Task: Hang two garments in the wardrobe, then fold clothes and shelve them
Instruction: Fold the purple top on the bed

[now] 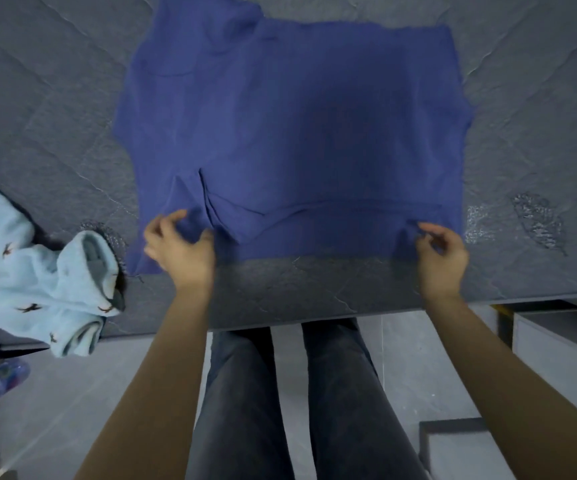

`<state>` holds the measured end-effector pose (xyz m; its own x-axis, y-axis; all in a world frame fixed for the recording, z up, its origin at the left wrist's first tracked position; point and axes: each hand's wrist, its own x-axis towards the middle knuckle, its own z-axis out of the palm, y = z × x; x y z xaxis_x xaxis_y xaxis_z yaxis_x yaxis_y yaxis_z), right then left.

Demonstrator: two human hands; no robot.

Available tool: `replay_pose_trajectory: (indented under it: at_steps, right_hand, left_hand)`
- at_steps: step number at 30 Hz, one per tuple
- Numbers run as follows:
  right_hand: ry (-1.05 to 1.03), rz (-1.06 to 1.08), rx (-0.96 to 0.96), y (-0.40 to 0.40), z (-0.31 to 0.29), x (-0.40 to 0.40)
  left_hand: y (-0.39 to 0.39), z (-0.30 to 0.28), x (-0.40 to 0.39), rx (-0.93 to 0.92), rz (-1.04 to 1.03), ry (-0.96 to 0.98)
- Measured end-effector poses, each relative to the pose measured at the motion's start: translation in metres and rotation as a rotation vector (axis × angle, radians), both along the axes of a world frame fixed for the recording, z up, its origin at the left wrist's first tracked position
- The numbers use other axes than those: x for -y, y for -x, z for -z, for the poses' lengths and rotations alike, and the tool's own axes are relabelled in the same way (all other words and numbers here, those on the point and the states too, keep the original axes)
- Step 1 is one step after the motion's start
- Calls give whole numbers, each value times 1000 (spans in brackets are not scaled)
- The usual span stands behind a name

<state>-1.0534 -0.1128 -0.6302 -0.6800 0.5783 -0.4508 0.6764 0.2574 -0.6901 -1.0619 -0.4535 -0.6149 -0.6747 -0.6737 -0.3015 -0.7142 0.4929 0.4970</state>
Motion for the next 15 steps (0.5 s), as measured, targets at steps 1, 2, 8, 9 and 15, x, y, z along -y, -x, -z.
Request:
replay_pose_trajectory:
  at_steps: [1,2,8,9,15]
  right_hand:
    - [-64,-125,-17,13,2,-6]
    - [-141,-259,-24,25,6,-14]
    - [-490,-858,191,58,36,-68]
    - [-517,-899,191,60,37,-74]
    - [-534,-1000,-1,91,29,-86]
  left_hand:
    - [9,2,-12,-6,158,-52]
    - [17,5,-24,11,331,-120]
    - [38,41,-81,318,940,29]
    - [40,46,-85,339,979,83]
    - [64,49,-87,362,869,-29]
